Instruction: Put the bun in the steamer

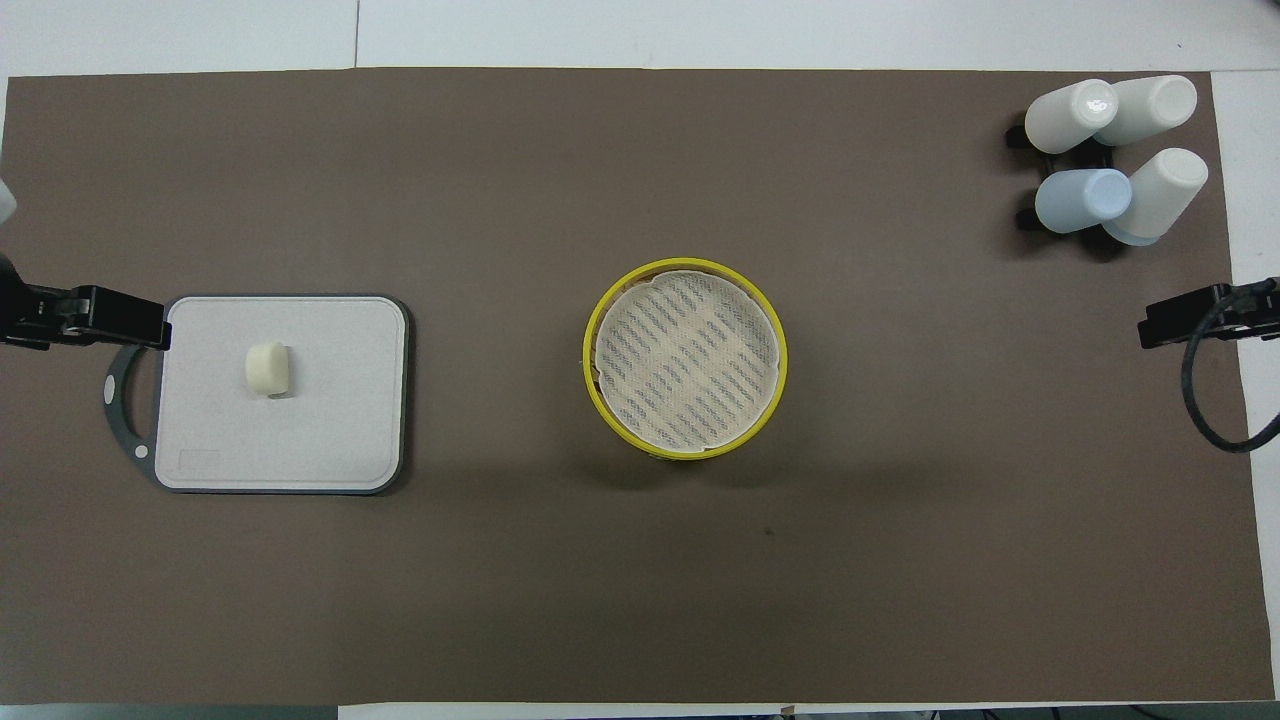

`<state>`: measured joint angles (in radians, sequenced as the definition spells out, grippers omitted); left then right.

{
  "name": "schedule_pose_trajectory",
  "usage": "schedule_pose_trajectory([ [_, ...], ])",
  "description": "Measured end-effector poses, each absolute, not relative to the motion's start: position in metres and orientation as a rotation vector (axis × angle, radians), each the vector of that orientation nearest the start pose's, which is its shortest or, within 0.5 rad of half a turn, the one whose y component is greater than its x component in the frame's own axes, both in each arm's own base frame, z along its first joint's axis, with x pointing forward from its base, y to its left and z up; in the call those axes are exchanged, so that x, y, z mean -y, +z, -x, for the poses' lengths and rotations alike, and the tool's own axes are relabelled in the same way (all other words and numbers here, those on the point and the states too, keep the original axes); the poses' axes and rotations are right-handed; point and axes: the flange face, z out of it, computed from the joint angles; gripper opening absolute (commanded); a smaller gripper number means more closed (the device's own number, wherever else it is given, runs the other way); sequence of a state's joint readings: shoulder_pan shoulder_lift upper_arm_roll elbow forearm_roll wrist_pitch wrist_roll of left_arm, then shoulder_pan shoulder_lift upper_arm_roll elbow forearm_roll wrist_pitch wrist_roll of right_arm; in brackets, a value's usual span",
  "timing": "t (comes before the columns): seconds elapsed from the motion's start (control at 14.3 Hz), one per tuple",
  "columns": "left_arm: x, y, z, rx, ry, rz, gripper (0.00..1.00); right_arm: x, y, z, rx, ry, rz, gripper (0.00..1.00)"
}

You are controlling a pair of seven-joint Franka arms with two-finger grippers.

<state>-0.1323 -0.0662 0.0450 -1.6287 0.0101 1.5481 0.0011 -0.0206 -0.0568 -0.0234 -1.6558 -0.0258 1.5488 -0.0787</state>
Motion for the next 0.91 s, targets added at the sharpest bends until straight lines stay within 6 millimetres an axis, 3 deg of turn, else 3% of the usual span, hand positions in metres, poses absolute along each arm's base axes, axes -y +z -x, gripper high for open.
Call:
schedule_pose_trajectory([
  [0.63, 0.047, 0.632, -0.53, -0.145, 0.012, 3.131, 1.0, 0.024, 0.612, -0.532, 0.063, 0.086, 3.16, 1.0],
  [0.91, 0.042, 0.628, -0.531, -0.131, 0.005, 3.132, 1.0, 0.011, 0.595, -0.533, 0.103, 0.035, 3.136, 1.0],
])
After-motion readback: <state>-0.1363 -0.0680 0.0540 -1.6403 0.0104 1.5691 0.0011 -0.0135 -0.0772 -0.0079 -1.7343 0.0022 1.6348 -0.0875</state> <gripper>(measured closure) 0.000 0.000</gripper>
